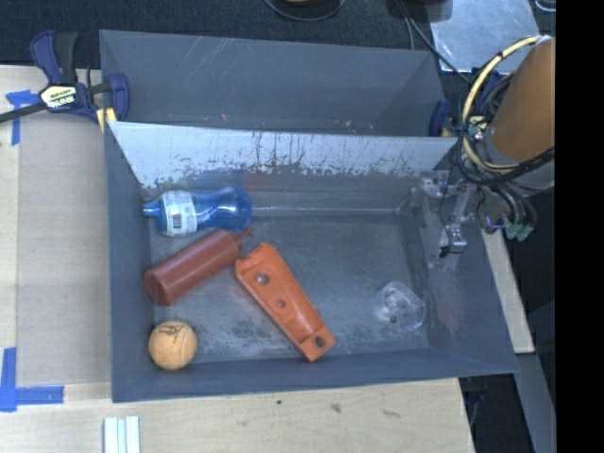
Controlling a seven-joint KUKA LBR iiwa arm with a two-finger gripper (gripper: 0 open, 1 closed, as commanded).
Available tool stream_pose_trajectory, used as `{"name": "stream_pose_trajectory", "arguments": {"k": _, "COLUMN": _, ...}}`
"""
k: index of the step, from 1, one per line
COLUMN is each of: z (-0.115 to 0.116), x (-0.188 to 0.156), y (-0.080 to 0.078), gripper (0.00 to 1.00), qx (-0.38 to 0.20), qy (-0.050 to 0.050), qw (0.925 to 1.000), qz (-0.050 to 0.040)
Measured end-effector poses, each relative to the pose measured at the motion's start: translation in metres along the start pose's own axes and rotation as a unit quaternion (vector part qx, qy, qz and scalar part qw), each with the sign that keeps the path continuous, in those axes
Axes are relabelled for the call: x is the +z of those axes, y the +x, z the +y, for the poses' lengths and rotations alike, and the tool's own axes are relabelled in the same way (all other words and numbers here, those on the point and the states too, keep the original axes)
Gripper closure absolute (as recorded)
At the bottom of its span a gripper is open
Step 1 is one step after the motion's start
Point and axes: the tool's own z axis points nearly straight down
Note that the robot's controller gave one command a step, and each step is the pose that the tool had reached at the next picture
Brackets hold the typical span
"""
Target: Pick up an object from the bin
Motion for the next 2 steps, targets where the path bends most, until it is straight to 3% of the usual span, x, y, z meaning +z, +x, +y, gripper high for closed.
{"name": "stream_pose_trajectory", "arguments": {"k": 1, "z": 0.001, "x": -0.005, "y": -0.001, "gripper": 0.00, "qx": -0.002, "qy": 0.001, "qw": 1.0000, "qz": -0.0043}}
{"name": "stream_pose_trajectory", "arguments": {"k": 2, "z": 0.094, "x": 0.071, "y": -0.017, "gripper": 0.00, "qx": 0.010, "qy": 0.000, "qw": 0.9999, "qz": -0.0038}}
